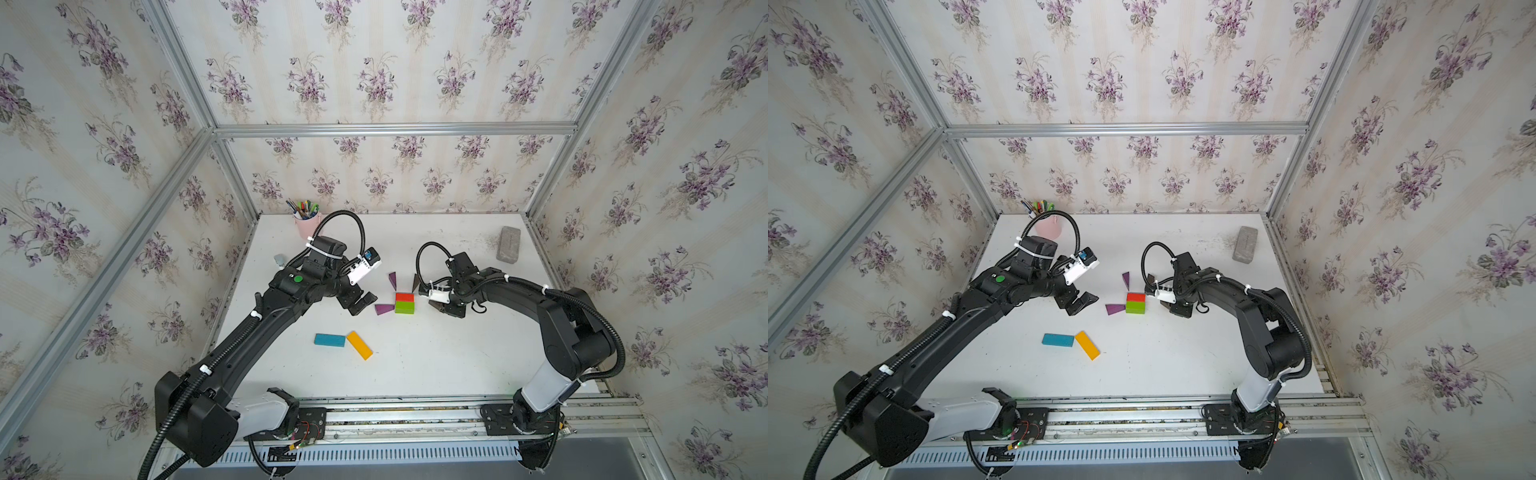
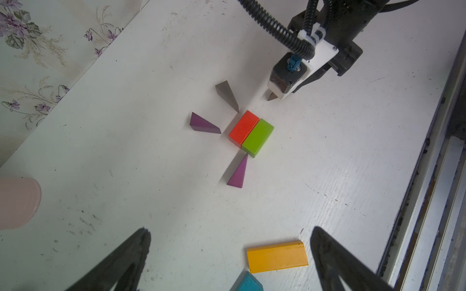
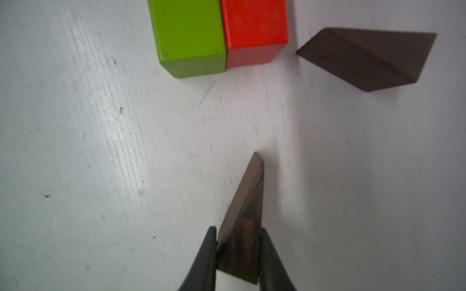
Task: Assemble a small pinwheel with building blocks
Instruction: Assemble the building block at the center of the board.
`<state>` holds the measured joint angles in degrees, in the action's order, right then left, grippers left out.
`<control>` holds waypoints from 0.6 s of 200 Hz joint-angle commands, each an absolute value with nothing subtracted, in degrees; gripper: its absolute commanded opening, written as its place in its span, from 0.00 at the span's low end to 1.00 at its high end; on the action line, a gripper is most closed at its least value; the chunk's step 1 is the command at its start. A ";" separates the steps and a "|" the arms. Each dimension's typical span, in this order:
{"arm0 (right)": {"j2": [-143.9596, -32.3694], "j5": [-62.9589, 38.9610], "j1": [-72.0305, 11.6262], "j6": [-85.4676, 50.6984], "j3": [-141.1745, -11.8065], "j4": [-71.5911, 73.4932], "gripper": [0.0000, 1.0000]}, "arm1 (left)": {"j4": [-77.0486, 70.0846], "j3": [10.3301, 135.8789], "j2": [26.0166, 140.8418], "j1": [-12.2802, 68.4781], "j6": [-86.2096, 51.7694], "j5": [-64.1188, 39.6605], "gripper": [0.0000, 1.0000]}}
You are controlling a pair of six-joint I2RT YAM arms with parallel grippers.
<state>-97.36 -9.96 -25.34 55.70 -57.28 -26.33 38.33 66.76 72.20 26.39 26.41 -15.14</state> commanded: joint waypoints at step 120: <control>-95.54 -15.51 -27.83 57.92 -58.22 -30.22 0.16 | 38.52 67.07 71.86 26.36 26.54 -14.67 1.00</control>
<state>-95.98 -14.24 -26.96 56.97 -58.00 -28.10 38.33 66.76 72.07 26.35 26.39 -14.74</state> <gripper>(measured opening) 0.232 0.996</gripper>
